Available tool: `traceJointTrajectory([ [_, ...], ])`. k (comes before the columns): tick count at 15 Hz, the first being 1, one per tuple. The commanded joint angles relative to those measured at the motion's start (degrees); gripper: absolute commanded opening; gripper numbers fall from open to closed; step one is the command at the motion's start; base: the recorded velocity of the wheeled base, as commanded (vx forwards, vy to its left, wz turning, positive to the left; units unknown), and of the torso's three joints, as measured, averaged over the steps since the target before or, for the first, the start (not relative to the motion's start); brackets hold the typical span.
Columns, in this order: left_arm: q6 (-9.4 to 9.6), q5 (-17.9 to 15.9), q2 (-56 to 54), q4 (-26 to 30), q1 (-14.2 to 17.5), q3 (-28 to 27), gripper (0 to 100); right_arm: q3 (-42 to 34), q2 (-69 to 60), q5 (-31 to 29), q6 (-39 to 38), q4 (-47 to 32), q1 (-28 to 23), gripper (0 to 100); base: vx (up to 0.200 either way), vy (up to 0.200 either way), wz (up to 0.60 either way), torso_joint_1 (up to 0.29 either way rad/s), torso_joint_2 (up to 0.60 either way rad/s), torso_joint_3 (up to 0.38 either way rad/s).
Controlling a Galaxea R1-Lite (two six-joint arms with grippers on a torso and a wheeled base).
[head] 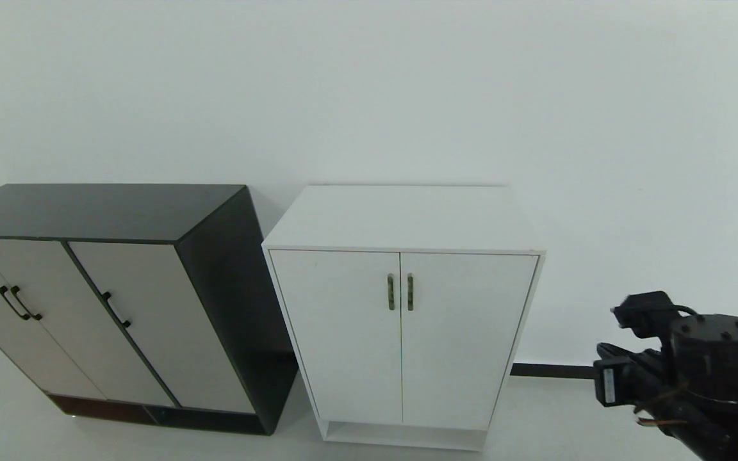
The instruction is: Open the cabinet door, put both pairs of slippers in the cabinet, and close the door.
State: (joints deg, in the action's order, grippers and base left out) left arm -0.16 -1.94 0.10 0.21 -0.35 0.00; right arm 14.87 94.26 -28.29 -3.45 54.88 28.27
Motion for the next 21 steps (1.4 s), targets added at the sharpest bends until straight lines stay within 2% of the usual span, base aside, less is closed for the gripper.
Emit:
traceJointTrajectory([
  [1,-0.02,0.0,0.1,0.1,0.0,0.0,0,-10.2,-13.2,-1.2,3.0,0.0,-1.3,0,0.000,0.000,0.00,0.000,0.00,0.000],
  [3,-0.11,0.0,0.1,0.0,0.0,0.0,0,-14.9,-18.7,-1.3,5.8,-0.1,-2.5,0,0.000,0.000,0.00,0.000,0.00,0.000],
  [7,-0.19,0.1,0.1,0.0,0.0,0.0,0,-14.9,-33.4,-0.3,5.9,-20.3,-3.4,0,0.000,0.000,0.00,0.000,0.00,0.000],
  [10,-0.11,0.1,0.1,0.0,0.0,0.0,0,-14.9,-42.8,6.0,5.7,-32.1,-3.4,0,0.000,0.000,0.00,0.000,0.00,0.000],
  [11,-0.11,0.1,0.1,0.0,0.0,0.0,0,-14.9,-48.2,11.2,5.5,-39.0,-3.4,0,0.000,0.000,0.00,0.000,0.00,0.000],
  [12,-0.11,0.1,0.2,0.0,0.0,0.0,0,-14.9,-51.6,13.9,5.5,-42.7,-3.5,0,0.000,0.000,0.00,0.000,0.00,0.000],
  [14,-0.11,0.1,0.1,0.0,0.0,0.0,0,-14.8,-56.6,17.4,5.6,-50.8,-3.5,0,0.000,0.000,0.00,0.000,0.00,0.000],
  [18,-0.11,0.1,0.1,0.0,0.0,0.0,0,-14.8,-58.7,23.5,5.5,-52.5,-3.4,0,0.000,0.000,0.00,0.000,0.00,0.000],
  [21,-0.11,0.1,0.1,0.0,0.0,0.0,0,-14.8,-59.0,24.4,5.5,-52.5,-3.0,0,0.000,0.000,0.00,0.000,0.00,0.000],
])
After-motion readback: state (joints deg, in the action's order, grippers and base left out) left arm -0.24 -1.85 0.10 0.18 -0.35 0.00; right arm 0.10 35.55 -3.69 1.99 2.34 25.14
